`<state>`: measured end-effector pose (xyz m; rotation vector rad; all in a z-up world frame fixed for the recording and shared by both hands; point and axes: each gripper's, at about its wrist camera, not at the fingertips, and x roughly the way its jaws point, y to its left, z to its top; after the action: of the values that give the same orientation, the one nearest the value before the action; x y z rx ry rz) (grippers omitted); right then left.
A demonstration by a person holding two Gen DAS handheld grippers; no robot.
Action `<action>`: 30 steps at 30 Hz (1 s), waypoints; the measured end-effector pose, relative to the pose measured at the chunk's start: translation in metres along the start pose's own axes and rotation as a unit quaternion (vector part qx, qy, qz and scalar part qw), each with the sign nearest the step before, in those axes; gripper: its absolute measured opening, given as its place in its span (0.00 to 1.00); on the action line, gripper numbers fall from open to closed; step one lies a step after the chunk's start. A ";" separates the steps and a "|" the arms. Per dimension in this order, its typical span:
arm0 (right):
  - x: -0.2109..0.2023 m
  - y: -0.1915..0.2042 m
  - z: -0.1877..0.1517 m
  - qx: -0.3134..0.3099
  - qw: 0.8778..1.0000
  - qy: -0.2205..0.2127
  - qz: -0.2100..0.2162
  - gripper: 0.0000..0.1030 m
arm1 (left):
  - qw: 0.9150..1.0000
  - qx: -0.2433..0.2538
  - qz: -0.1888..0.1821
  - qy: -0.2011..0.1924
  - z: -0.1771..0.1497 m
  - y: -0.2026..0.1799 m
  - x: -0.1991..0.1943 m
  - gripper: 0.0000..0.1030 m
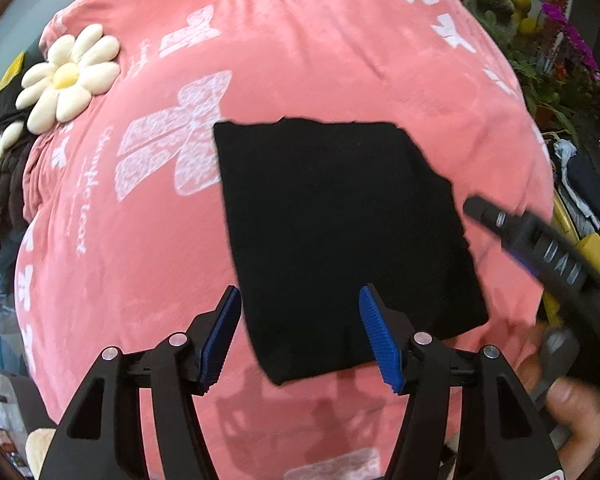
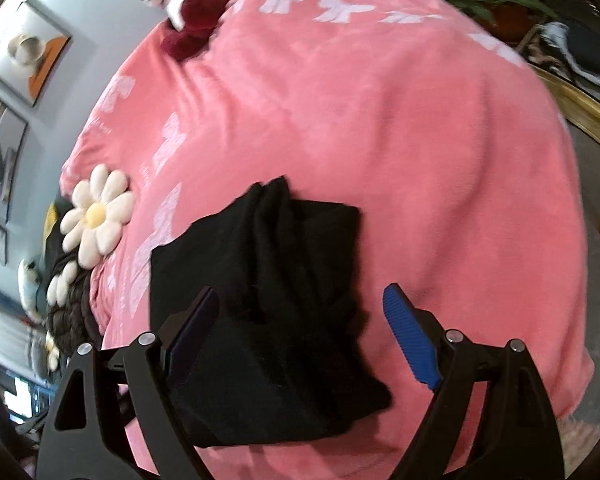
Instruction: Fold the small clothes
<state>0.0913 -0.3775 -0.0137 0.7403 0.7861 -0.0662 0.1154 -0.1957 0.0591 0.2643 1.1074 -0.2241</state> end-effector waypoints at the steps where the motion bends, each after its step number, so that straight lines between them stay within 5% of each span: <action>1: 0.003 0.008 0.007 -0.023 1.000 0.000 -0.006 0.80 | 1.000 -0.004 0.001 0.002 -0.002 0.003 0.002 0.59; 7: 0.064 0.025 0.041 -0.093 0.991 0.059 -0.073 0.79 | 0.999 -0.033 0.004 0.020 -0.018 0.032 0.015 0.62; 8: 0.075 0.024 0.043 -0.101 0.989 0.080 -0.068 0.68 | 0.999 -0.041 0.002 0.025 -0.020 0.038 0.019 0.62; 9: 0.090 0.025 0.044 -0.111 0.986 0.119 -0.045 0.36 | 0.999 -0.046 0.000 0.027 -0.021 0.042 0.021 0.62; 11: 0.093 0.032 0.047 -0.118 0.984 0.133 -0.026 0.09 | 0.998 -0.055 -0.004 0.029 -0.022 0.050 0.024 0.62; 14: 0.065 0.040 0.054 -0.137 0.987 0.079 -0.003 0.06 | 0.998 -0.060 -0.009 0.026 -0.020 0.059 0.029 0.62; 17: 0.092 0.006 0.048 -0.103 0.986 0.116 -0.056 0.12 | 0.995 -0.081 -0.041 0.030 -0.014 0.066 0.041 0.62; 19: 0.087 -0.009 0.042 -0.068 0.990 0.117 -0.047 0.18 | 0.992 -0.102 -0.072 0.027 -0.010 0.069 0.047 0.64; 23: 0.041 -0.013 0.029 -0.043 0.997 0.055 -0.041 0.76 | 0.983 -0.141 -0.111 0.029 -0.002 0.076 0.062 0.68; 29: 0.073 -0.023 0.007 -0.011 0.989 0.141 -0.036 0.80 | 0.964 -0.199 -0.164 0.062 0.006 0.080 0.101 0.72; 30: 0.076 -0.023 0.008 -0.004 0.989 0.147 -0.021 0.66 | 0.963 -0.204 -0.168 0.058 0.007 0.080 0.101 0.73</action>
<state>0.1437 -0.3833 -0.0741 0.7346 1.0826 0.0091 0.1889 -0.1271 -0.0214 -0.2862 1.2830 -0.2772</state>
